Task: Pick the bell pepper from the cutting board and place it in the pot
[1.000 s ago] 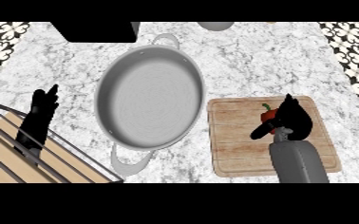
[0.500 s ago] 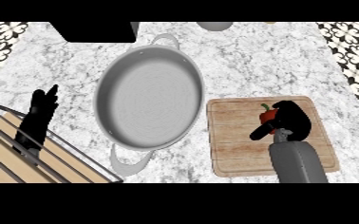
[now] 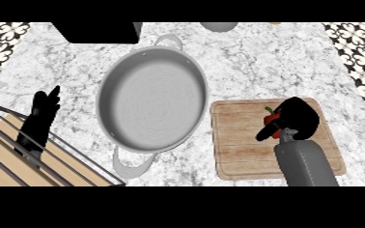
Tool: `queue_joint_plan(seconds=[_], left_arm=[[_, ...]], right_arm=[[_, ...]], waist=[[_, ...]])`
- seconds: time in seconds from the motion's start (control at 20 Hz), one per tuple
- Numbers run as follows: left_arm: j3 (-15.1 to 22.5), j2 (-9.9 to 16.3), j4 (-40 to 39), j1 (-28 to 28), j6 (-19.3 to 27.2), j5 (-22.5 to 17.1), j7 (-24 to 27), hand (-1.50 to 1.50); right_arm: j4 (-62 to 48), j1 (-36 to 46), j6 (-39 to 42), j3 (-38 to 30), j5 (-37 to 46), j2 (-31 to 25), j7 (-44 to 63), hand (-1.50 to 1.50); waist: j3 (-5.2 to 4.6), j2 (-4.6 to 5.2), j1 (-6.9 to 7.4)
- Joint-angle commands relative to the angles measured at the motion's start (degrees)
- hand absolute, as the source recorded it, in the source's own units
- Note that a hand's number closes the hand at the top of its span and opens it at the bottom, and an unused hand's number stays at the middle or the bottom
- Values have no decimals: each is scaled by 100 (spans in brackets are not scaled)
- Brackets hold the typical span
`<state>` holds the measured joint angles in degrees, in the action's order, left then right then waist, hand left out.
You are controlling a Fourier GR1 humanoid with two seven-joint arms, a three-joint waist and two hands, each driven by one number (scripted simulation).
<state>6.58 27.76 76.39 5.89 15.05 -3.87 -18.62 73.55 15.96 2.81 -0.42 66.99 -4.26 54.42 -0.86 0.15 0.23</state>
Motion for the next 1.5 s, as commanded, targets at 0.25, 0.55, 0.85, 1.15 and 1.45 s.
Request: queue_joint_plan(seconds=[0.25, 0.55, 0.85, 1.15, 1.45], left_arm=[[-183, 116, 251, 50, -20, 43, -157, 0], [-293, 237, 511, -121, -139, -68, -298, 0], [-318, 103, 136, 106, -19, 51, -132, 0], [-233, -31, 175, -110, -49, 44, -40, 0], [-234, -165, -35, -92, -59, 192, 252, 0]], right_arm=[[827, -661, 548, 1178, -154, -401, -1838, 150], [2410, -1385, 782, 1615, -239, -1387, -2988, 150], [4282, -1532, 302, 1113, -738, -1520, -3275, 150], [5691, -1272, 12, 1291, -1021, -1083, -3290, 150], [6871, -128, 1436, 1664, -778, -976, -1995, 150]], waist=[[91, -76, -64], [87, -81, -97], [87, -76, -232], [86, -61, -102], [71, -35, -25]])
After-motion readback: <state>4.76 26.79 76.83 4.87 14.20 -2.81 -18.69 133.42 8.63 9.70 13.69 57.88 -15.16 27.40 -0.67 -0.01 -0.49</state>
